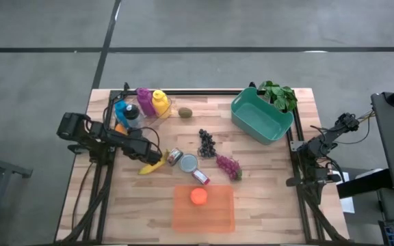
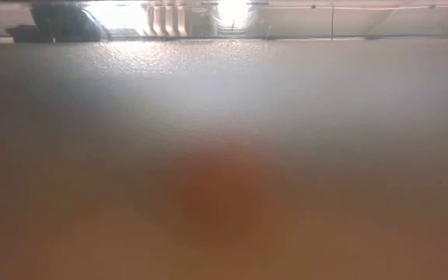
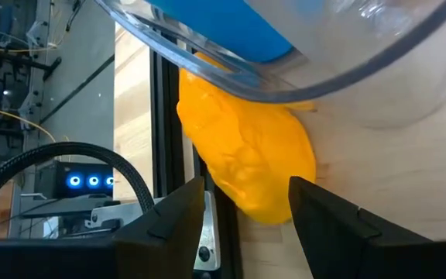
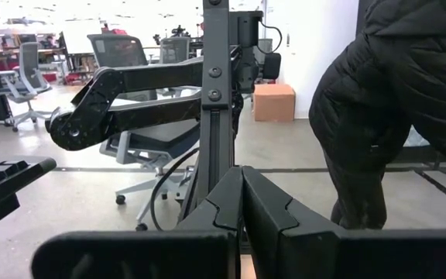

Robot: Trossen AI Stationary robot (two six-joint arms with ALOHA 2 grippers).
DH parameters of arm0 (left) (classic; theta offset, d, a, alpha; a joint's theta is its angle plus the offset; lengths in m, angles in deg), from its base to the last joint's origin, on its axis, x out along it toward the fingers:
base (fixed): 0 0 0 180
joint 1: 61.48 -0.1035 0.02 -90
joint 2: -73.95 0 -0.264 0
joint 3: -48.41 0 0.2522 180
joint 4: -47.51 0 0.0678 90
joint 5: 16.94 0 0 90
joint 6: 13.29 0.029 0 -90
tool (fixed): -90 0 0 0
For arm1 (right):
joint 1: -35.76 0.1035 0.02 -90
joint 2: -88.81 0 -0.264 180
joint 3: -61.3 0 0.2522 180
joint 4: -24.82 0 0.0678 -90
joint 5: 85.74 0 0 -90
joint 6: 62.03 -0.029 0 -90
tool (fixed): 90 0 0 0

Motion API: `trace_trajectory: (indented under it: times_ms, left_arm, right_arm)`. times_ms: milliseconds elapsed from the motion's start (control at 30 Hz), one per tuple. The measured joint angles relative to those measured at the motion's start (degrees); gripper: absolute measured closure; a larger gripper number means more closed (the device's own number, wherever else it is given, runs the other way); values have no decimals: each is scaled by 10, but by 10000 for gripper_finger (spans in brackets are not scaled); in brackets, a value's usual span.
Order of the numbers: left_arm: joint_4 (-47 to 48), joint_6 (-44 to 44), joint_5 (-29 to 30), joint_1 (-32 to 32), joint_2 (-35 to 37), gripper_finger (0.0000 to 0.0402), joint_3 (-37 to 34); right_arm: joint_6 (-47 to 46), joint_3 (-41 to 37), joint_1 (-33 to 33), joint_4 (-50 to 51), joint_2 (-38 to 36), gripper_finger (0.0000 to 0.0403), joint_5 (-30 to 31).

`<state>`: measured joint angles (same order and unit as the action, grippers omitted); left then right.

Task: Pick & Place Food Item
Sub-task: Adjust the transparent bin

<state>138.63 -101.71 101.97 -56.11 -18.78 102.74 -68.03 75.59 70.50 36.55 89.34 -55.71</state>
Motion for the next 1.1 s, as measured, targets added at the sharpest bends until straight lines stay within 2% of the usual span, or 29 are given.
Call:
trace_trajectory:
  times_ms: [367,567,733,1100]
  left_arm:
    - [0,0,0,0,0,209,0]
    - [2,-34,35,0,-1,209,0]
    - [1,-35,31,0,-1,209,4]
    - [-27,125,2,-2,0,209,3]
  right_arm:
    - [0,0,0,0,0,395,0]
    - [0,0,0,0,0,395,0]
    - [0,0,0,0,0,395,0]
    - [0,0,0,0,0,395,0]
